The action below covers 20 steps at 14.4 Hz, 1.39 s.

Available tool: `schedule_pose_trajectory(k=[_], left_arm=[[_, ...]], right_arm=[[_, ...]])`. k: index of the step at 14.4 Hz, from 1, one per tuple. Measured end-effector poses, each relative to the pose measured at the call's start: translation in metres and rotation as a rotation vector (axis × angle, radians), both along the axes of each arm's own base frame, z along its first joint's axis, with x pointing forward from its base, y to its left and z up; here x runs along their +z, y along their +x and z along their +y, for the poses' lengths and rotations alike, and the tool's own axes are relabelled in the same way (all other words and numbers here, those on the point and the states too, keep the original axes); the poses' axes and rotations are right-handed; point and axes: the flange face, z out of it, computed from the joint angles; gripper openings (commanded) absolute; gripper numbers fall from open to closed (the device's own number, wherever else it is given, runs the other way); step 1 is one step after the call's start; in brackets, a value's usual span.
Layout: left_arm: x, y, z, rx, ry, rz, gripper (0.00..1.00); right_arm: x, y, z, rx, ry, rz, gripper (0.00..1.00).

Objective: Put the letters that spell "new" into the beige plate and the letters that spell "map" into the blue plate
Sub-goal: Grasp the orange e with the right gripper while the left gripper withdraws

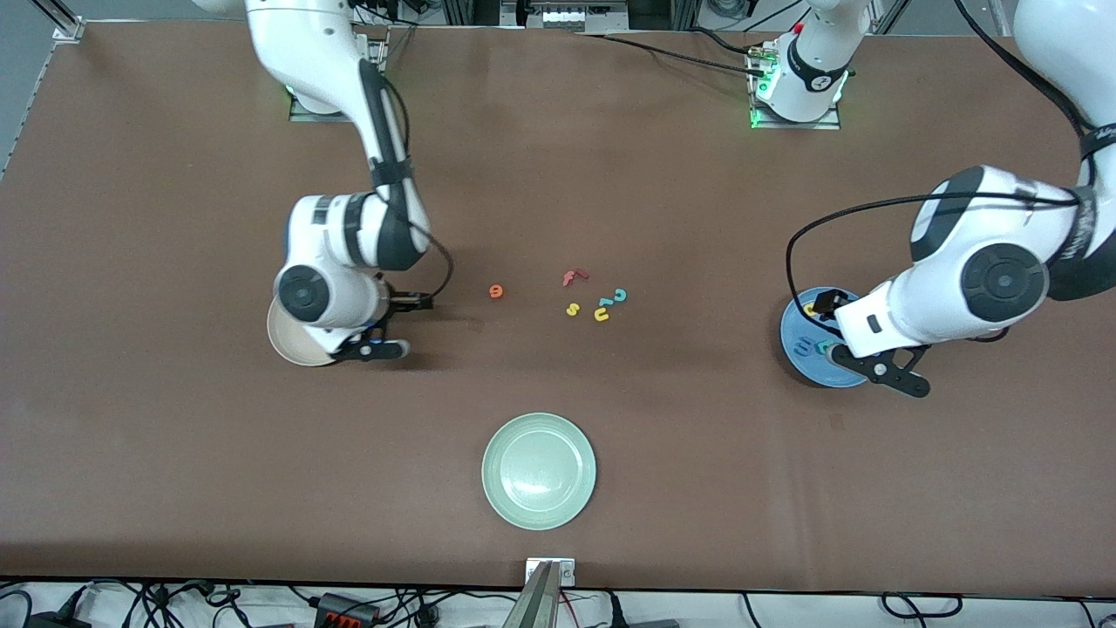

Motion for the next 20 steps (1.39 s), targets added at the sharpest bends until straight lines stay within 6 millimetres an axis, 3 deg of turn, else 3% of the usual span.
schedule_pose_trajectory(k=[1,3,6,11,17,19,20], left_arm=[[0.015,0.001,0.001,0.019,-0.027,0.005,1.00],[0.039,0.000,0.001,0.063,-0.062,0.019,1.00],[0.074,-0.008,0.010,0.168,-0.067,0.000,1.00],[0.129,-0.037,0.035,0.276,-0.011,-0.103,1.00],[0.135,-0.084,0.049,0.304,-0.023,-0.250,1.00],[0.133,-0.088,0.050,0.303,-0.022,-0.247,1.00],[0.132,-0.089,0.050,0.303,-0.022,-0.244,1.00]], right_arm=[[-0.002,-0.008,0.018,0.025,-0.001,-0.021,0.90],[-0.005,-0.020,0.042,0.044,0.011,-0.049,0.87],[-0.009,-0.028,0.058,0.053,0.026,-0.066,0.84],[-0.017,-0.043,0.096,0.014,-0.002,-0.144,0.82],[-0.047,-0.065,0.130,-0.014,-0.012,-0.180,0.80],[-0.053,-0.067,0.134,-0.014,-0.016,-0.183,0.74],[-0.054,-0.067,0.135,-0.013,-0.018,-0.183,0.65]])
